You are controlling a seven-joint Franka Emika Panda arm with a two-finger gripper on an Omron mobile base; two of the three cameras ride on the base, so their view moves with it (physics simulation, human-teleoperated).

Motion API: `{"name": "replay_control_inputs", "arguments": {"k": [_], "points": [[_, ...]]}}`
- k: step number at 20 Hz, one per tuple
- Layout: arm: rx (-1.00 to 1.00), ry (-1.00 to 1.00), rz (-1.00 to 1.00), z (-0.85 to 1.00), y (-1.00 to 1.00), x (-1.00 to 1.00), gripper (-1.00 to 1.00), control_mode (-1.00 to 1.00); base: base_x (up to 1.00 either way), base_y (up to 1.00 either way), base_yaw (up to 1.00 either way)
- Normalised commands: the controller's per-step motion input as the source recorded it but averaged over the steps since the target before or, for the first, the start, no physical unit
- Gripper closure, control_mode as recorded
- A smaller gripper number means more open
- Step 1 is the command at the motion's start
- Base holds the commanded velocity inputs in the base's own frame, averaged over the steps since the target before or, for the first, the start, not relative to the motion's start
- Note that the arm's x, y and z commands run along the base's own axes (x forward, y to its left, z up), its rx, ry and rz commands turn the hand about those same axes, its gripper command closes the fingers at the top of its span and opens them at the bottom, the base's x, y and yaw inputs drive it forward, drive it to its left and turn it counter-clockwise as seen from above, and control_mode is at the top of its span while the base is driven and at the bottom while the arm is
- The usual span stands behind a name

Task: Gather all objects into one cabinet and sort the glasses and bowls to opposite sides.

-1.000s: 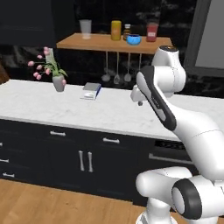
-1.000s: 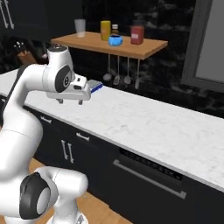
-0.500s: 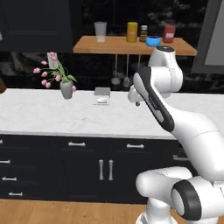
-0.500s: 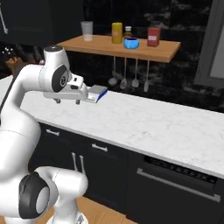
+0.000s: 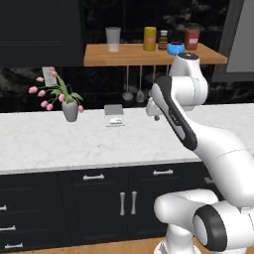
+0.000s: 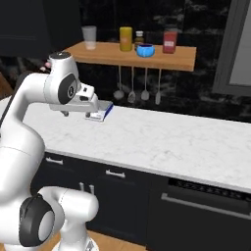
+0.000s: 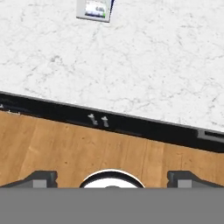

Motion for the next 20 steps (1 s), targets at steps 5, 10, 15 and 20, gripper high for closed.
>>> {"name": "replay_control_inputs", "arguments": {"k": [5,10,15,20], "points": [[0.0,0.0,0.0,0.0,0.0,0.0,-1.0,1.0,0.44,0.0,-0.3],[0.0,0.0,0.0,0.0,0.0,0.0,-1.0,1.0,0.36,0.0,-0.21],[0.0,0.0,0.0,0.0,0.0,0.0,-1.0,1.0,0.38,0.0,-0.01],[0.0,0.0,0.0,0.0,0.0,0.0,-1.0,1.0,0.25,-0.11,0.04]]}}
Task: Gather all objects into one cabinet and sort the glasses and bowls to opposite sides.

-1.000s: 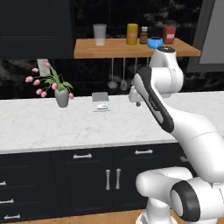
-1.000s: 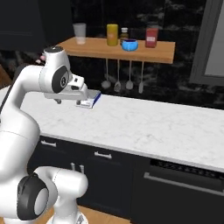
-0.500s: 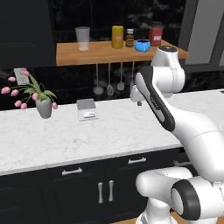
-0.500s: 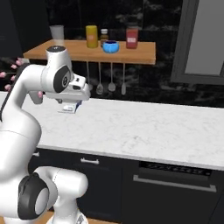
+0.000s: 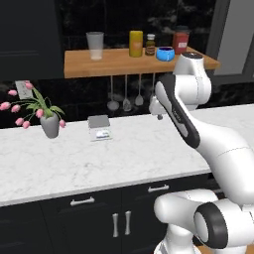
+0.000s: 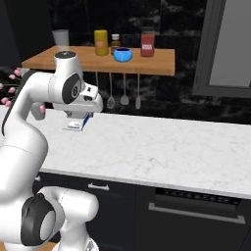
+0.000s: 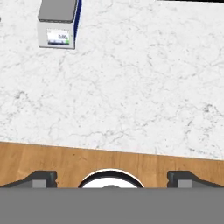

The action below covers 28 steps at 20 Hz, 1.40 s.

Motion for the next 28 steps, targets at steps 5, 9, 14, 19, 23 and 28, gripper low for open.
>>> {"name": "replay_control_inputs", "arguments": {"k": [5,9,14,19,23,28], "points": [[0.0,0.0,0.0,0.0,0.0,0.0,-1.0,1.0,0.26,-0.23,0.05],[0.0,0.0,0.0,0.0,0.0,0.0,-1.0,1.0,0.46,-0.24,0.0],[0.0,0.0,0.0,0.0,0.0,0.0,-1.0,1.0,0.43,-0.15,0.0],[0.0,0.0,0.0,0.0,0.0,0.0,-1.0,1.0,0.37,-0.05,0.0],[0.0,0.0,0.0,0.0,0.0,0.0,-1.0,1.0,0.46,-0.01,0.0],[0.0,0.0,0.0,0.0,0.0,0.0,-1.0,1.0,0.31,-0.01,0.0]]}}
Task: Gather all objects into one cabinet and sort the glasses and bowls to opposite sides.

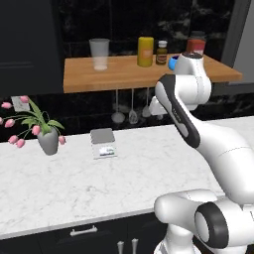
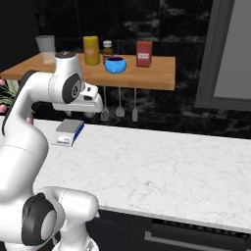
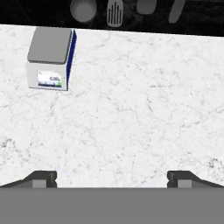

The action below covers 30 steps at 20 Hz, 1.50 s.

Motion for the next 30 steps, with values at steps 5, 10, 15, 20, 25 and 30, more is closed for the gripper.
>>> {"name": "replay_control_inputs", "arguments": {"k": [5,10,15,20,25,30], "points": [[0.0,0.0,0.0,0.0,0.0,0.0,-1.0,1.0,-0.02,-0.04,0.03],[0.01,-0.2,0.0,0.18,-0.11,-0.26,-1.0,-1.0,-0.05,0.0,0.0],[0.01,-0.51,0.0,0.72,-0.34,-0.31,-1.0,-1.0,0.0,0.0,0.0],[0.01,-0.45,-0.01,0.87,-0.31,0.11,-1.0,-1.0,0.0,0.0,0.0],[0.01,-0.41,-0.06,0.68,-0.35,0.27,-1.0,-1.0,0.0,0.0,0.0],[0.06,-0.14,-0.1,0.4,-0.44,0.05,-1.0,-1.0,0.0,0.0,0.0]]}}
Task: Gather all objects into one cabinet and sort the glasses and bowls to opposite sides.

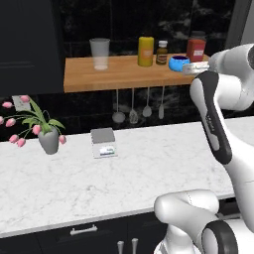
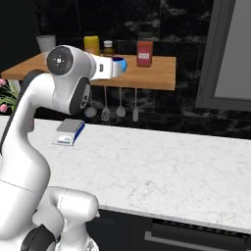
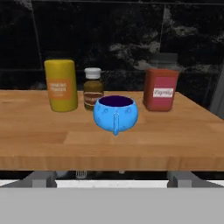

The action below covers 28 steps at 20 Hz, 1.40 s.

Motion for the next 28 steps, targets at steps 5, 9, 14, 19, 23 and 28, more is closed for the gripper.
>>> {"name": "replay_control_inputs", "arguments": {"k": [5,9,14,19,23,28], "points": [[0.08,0.0,-0.19,0.03,-0.29,0.29,-1.0,-1.0,0.0,0.0,0.0],[0.07,0.0,-0.13,0.0,0.03,0.45,-1.0,-1.0,0.0,0.0,0.0],[0.07,0.0,-0.03,0.0,0.0,0.21,-1.0,-1.0,0.0,0.0,0.0],[0.08,0.0,0.0,-0.03,0.0,0.02,-1.0,-1.0,0.0,0.0,0.0],[0.04,0.02,0.02,-0.05,0.1,0.16,-1.0,-1.0,0.0,0.0,0.0],[0.0,0.04,0.09,0.0,0.13,0.12,-1.0,-1.0,0.0,0.0,0.0]]}}
